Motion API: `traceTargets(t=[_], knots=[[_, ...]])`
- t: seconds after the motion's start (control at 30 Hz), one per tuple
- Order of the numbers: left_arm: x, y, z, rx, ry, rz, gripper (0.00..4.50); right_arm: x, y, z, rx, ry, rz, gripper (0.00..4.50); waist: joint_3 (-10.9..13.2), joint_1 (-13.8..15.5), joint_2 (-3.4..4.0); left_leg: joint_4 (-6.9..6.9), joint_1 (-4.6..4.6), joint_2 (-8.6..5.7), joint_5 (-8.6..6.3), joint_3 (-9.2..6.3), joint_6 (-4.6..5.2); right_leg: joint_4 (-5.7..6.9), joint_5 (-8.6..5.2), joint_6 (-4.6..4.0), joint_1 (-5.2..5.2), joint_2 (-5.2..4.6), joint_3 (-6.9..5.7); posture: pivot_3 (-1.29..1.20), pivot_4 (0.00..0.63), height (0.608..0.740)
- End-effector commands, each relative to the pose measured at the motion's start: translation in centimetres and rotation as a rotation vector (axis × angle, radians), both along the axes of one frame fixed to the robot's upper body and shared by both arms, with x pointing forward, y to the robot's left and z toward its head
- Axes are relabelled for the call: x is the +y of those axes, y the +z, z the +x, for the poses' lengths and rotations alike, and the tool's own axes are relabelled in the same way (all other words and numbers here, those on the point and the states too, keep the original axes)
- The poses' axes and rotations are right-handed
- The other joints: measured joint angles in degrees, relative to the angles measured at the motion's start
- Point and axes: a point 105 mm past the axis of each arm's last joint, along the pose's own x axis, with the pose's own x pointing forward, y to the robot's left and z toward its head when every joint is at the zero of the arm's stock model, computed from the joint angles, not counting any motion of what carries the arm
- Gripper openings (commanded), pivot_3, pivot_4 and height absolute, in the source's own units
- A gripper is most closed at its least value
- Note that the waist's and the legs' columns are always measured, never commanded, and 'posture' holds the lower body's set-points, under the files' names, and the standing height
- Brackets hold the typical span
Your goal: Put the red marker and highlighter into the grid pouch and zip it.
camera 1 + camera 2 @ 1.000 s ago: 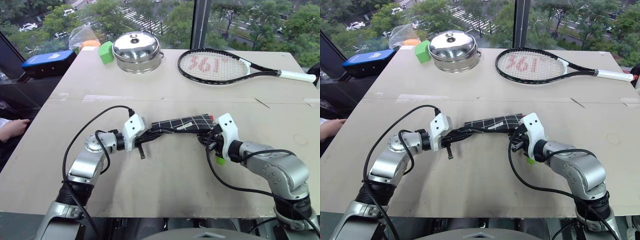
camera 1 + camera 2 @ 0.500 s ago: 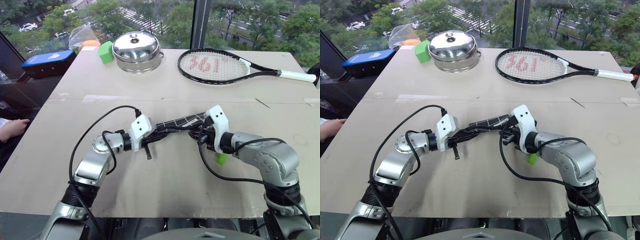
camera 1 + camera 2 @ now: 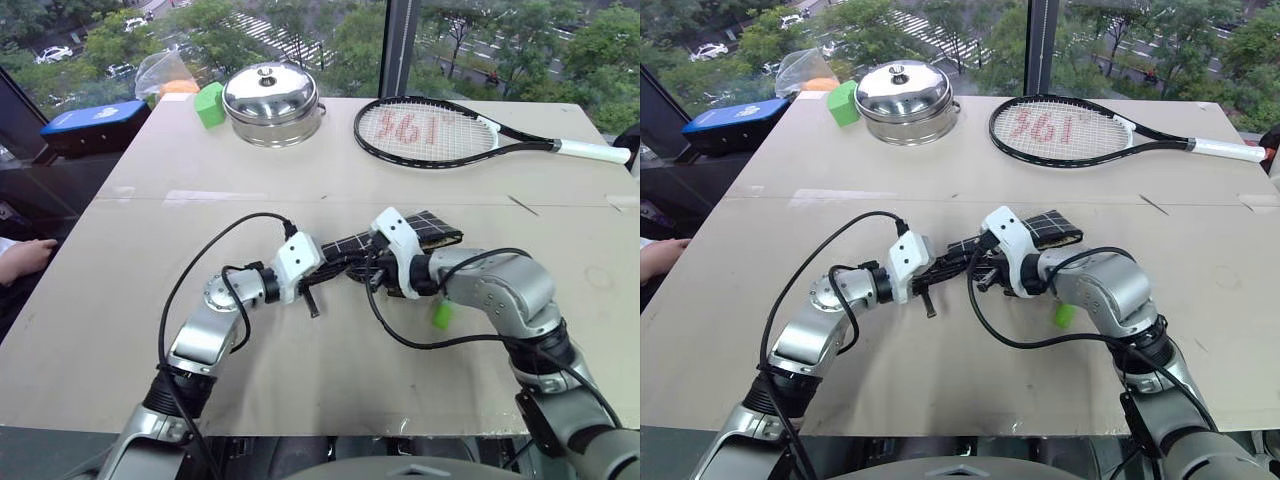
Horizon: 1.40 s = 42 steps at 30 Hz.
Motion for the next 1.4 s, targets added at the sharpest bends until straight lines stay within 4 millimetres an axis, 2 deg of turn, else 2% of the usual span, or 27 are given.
traceTargets(t=[0.03,0.17,0.2,0.23,0.27,0.33,0.37,0.47,0.57,0.63,0.7,0.83,1.17,1.27,1.4], knots=[[-1.4,0.9,-0.6,-0.077,-0.052,-0.017,0.00,1.5,0.6,0.1,-0.036,0.057,0.023,0.09,0.0,-0.1,0.00,0.00,0.00,0.00,0.00,0.00,0.00,0.00,0.01,0.01,0.00,0.00,0.00,0.00,0.150,0.740],[-1.2,0.6,-0.3,-0.076,-0.027,-0.029,0.00,1.1,0.4,0.5,-0.045,0.042,0.042,0.09,0.0,-0.2,0.00,0.00,0.00,0.00,0.00,0.00,0.00,0.00,0.01,0.01,0.00,-0.01,-0.01,0.00,0.150,0.740],[-1.2,0.7,-0.2,-0.076,-0.022,-0.033,0.00,0.7,0.5,0.4,-0.046,0.036,0.054,0.68,0.0,-0.2,0.00,0.00,0.00,0.00,0.00,0.00,0.00,0.01,0.01,0.02,0.00,-0.01,-0.01,0.00,0.150,0.740],[-1.1,0.7,-0.1,-0.073,-0.016,-0.042,0.00,0.2,0.6,0.3,-0.054,0.028,0.059,0.93,0.0,-0.2,-0.01,0.00,-0.01,0.00,0.00,0.00,0.00,0.00,0.01,0.02,0.00,-0.03,-0.01,0.00,0.150,0.740],[-1.1,0.8,0.0,-0.066,-0.009,-0.055,0.00,-0.4,0.7,0.2,-0.074,0.023,0.055,1.44,0.0,-0.1,-0.01,0.00,-0.01,0.00,0.00,0.00,0.00,0.00,0.02,0.03,0.00,-0.03,-0.02,0.00,0.150,0.740],[-0.9,1.0,0.1,-0.063,0.001,-0.066,0.00,-1.5,1.8,-0.8,-0.114,0.022,0.090,2.46,0.0,0.1,-0.01,-0.01,-0.03,0.00,0.00,-0.01,0.00,-0.01,0.05,0.08,0.00,-0.07,-0.05,0.00,0.150,0.740],[-0.8,1.1,0.2,-0.061,0.004,-0.075,0.00,-2.3,2.3,-1.7,-0.122,0.038,0.105,2.79,0.0,0.2,-0.01,0.00,-0.07,-0.01,0.00,-0.04,0.00,-0.04,0.05,0.09,0.00,-0.09,-0.08,0.00,0.150,0.740],[-0.6,1.4,0.3,-0.060,0.007,-0.081,0.00,-4.3,3.3,-3.6,-0.126,0.043,0.137,2.79,0.0,0.3,-0.02,0.00,-0.10,-0.02,-0.01,-0.04,0.00,-0.10,0.06,0.09,-0.01,-0.13,-0.09,0.00,0.150,0.740],[-0.3,1.6,0.4,-0.063,0.005,-0.077,0.00,-6.7,4.6,-3.4,-0.154,-0.100,0.192,1.88,0.0,0.3,-0.02,0.00,-0.08,0.01,-0.01,-0.06,0.00,-0.09,0.02,0.03,-0.01,-0.13,-0.14,0.00,0.150,0.740],[-0.3,1.8,0.6,-0.064,0.002,-0.077,0.00,-8.0,5.2,-2.9,-0.161,-0.204,0.220,0.78,0.0,0.2,0.00,-0.01,-0.06,0.04,-0.01,-0.07,0.00,-0.08,-0.03,-0.06,-0.01,-0.13,-0.14,0.00,0.150,0.740],[-0.4,2.1,0.7,-0.064,-0.003,-0.077,0.00,-8.7,5.4,-2.2,-0.164,-0.286,0.228,0.02,0.0,0.3,0.00,-0.01,-0.07,0.04,-0.01,-0.07,-0.01,-0.07,-0.06,-0.12,-0.03,-0.13,-0.14,0.00,0.150,0.740],[-0.8,2.6,0.6,-0.066,-0.029,-0.077,0.00,-10.0,4.7,-0.1,-0.134,-0.442,0.204,0.02,0.0,0.3,0.01,-0.01,-0.07,0.01,-0.01,-0.04,-0.01,-0.07,-0.06,-0.14,-0.04,-0.14,-0.10,0.00,0.150,0.740],[-0.6,2.7,0.4,-0.079,-0.044,-0.065,0.00,-9.3,4.5,2.3,-0.115,-0.501,0.198,0.02,0.0,0.1,0.02,-0.06,-0.08,-0.02,0.00,-0.02,0.00,-0.07,0.01,0.00,-0.05,-0.05,-0.08,0.00,0.150,0.740],[-0.4,2.3,0.3,-0.075,-0.039,-0.057,0.00,-8.3,5.5,2.0,-0.093,-0.451,0.281,0.02,0.0,0.0,0.03,-0.06,-0.08,-0.02,0.00,-0.02,0.00,-0.07,0.01,0.01,-0.05,-0.05,-0.08,0.00,0.150,0.740],[-0.1,2.2,0.5,-0.071,-0.013,-0.067,0.00,-7.8,6.2,0.5,-0.094,-0.348,0.304,0.02,0.1,0.0,0.07,-0.08,-0.09,-0.01,0.00,-0.04,0.00,-0.06,0.06,0.09,-0.05,-0.03,-0.08,0.00,0.150,0.740]])
